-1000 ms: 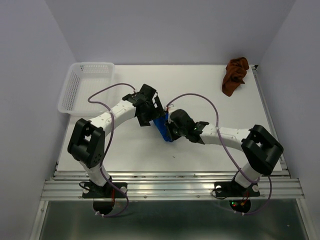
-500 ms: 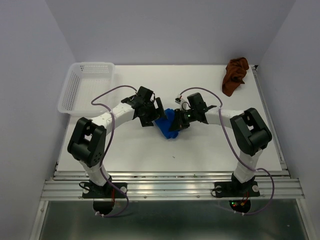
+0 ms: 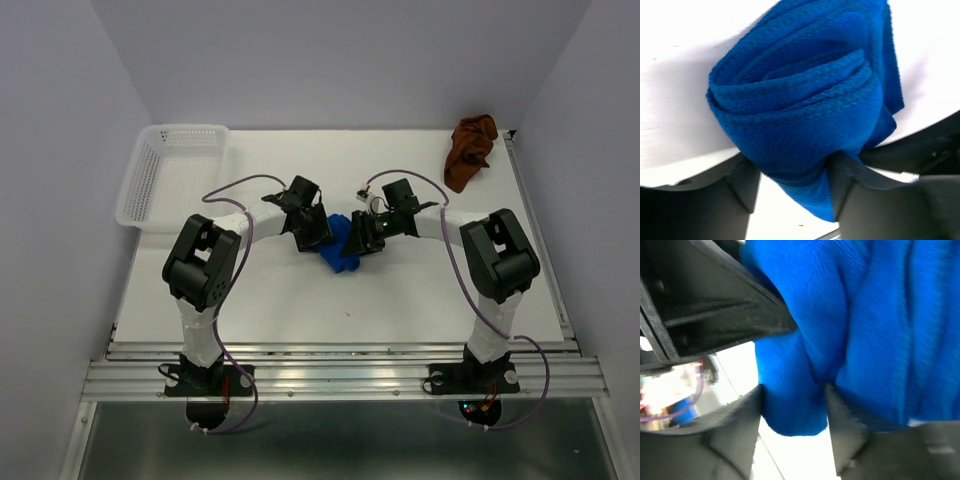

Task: Roll the towels
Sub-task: Roll the towel

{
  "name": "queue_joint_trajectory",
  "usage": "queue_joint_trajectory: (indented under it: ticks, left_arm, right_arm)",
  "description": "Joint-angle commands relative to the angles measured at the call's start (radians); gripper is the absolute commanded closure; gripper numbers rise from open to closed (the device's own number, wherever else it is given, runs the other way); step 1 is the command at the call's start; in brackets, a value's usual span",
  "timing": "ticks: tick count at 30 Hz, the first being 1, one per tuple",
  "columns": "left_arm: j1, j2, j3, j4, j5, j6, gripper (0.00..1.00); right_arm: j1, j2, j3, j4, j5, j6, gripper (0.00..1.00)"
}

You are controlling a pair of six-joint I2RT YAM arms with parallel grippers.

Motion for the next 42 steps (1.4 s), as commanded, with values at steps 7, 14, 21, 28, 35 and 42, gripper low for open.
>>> queue_joint_trajectory:
  ticks: [7, 14, 21, 28, 35, 42]
  left_arm:
    - [-0.020, 0.029, 0.060, -0.081, -0.115, 0.006, 0.44]
    - [-0.035, 0.013, 0.097, -0.152, -0.144, 0.003, 0.43]
    - [-0.040, -0.007, 0.087, -0.167, -0.144, -0.033, 0.43]
    - [-0.040, -0.013, 0.050, -0.132, -0.083, -0.092, 0.43]
    - [-0.038, -0.054, -0.002, -0.095, -0.022, -0.123, 0.37]
    - [-0.033, -0.152, -0.035, -0.083, -0.035, -0.109, 0.14]
  right_arm:
    - [0.125, -0.326, -0.057, -0.078, 0.573, -0.140, 0.28]
    - [0.314, -0.331, -0.057, -0.049, 0.852, -0.235, 0.27]
    - [0.383, -0.262, -0.070, 0.029, 0.911, -0.214, 0.27]
    - [0.441, -0.207, -0.149, 0.095, 1.035, -0.119, 0.32]
    - [0.455, -0.136, -0.161, 0.094, 1.345, 0.010, 0.64]
    - [0.455, -0.254, -0.178, 0.074, 1.091, -0.007, 0.99]
